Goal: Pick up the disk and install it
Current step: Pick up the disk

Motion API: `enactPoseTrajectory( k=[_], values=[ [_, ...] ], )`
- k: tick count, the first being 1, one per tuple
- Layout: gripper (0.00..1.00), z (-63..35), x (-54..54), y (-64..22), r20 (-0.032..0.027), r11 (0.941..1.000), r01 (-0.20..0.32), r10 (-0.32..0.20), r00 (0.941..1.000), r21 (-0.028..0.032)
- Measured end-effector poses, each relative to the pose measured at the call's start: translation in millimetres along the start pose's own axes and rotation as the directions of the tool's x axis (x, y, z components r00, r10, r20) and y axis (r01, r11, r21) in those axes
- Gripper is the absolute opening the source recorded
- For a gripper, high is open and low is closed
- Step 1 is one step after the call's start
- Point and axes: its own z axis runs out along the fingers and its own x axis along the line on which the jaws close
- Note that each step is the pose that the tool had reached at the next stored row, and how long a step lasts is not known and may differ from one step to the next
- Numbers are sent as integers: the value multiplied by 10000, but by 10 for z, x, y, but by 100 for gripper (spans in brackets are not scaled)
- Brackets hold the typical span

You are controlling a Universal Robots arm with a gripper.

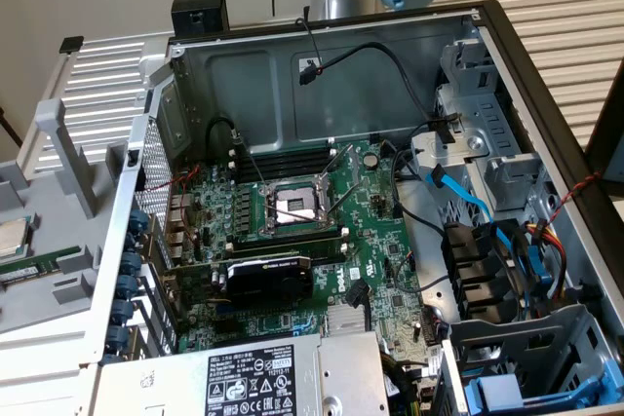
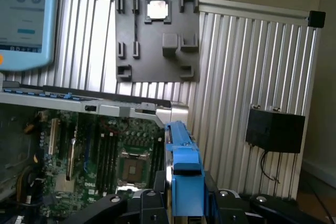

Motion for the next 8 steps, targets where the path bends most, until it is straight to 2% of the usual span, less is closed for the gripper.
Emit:
enactPoseTrajectory(
  k=[4, 8],
  values=[
    [36, -1, 52, -13, -4, 10000, -1, 1, 10000, 32],
    [36, -4, 116, -55, -4, 10000, -1, 1, 10000, 38]
  ],
)
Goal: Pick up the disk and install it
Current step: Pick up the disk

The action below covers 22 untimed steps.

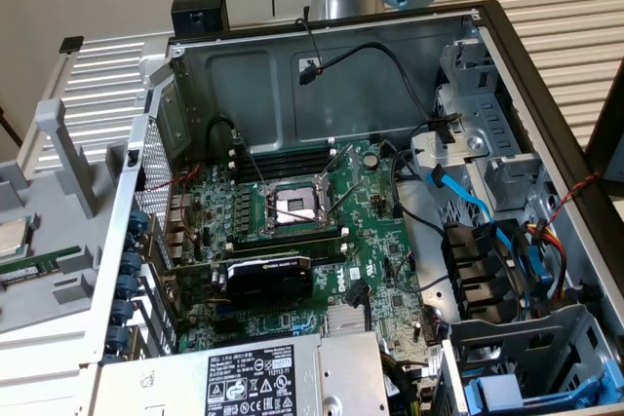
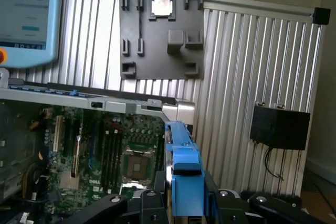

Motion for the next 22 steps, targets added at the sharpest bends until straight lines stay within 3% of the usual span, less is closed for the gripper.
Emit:
enactPoseTrajectory(
  k=[14, 22],
  values=[
    [36, -17, 193, -240, 3, 10000, 0, 0, 10000, 2],
    [36, -22, 307, -331, 6, 10000, 0, 0, 10000, 8]
  ],
)
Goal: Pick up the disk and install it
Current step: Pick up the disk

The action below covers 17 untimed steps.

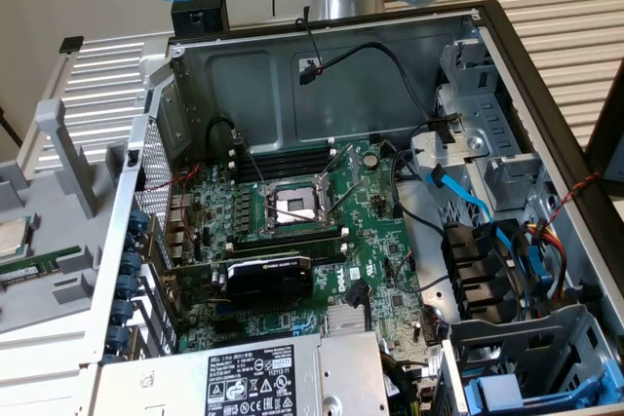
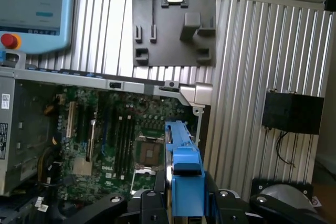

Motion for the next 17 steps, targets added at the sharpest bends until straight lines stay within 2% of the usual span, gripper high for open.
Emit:
enactPoseTrajectory(
  k=[10, 17],
  values=[
    [36, -7, 161, -106, 7, 10000, 1, -1, 10000, 8],
    [36, -17, 228, -236, 7, 10000, 0, 0, 10000, 9]
  ],
)
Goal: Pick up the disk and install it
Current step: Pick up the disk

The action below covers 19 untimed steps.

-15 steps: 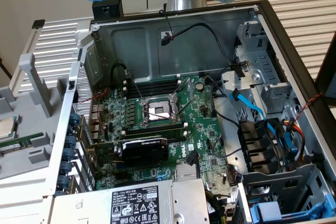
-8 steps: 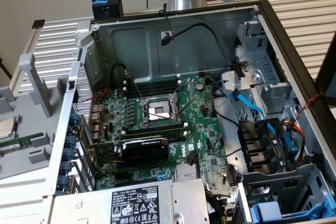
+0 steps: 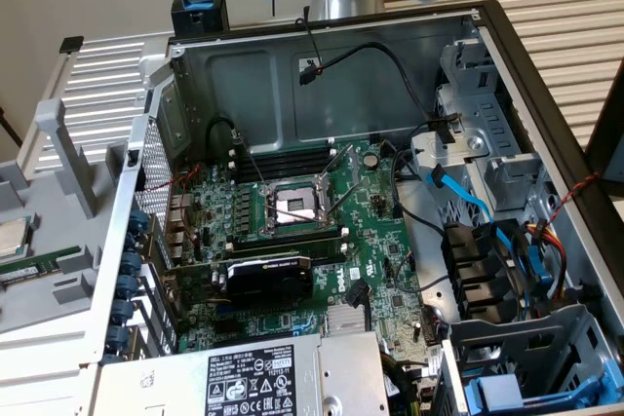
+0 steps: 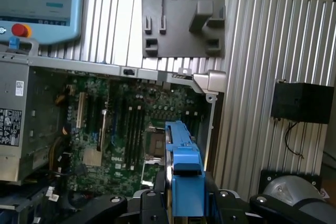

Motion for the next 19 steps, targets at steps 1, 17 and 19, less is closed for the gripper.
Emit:
enactPoseTrajectory(
  k=[1, 17, 19],
  values=[
    [36, 0, 9, -13, 2, 10000, 0, 0, 10000, 4],
    [36, -20, 201, -195, 4, 10000, 0, 0, 10000, 41],
    [36, -22, 214, -229, 2, 10000, 1, -1, 10000, 41]
  ],
)
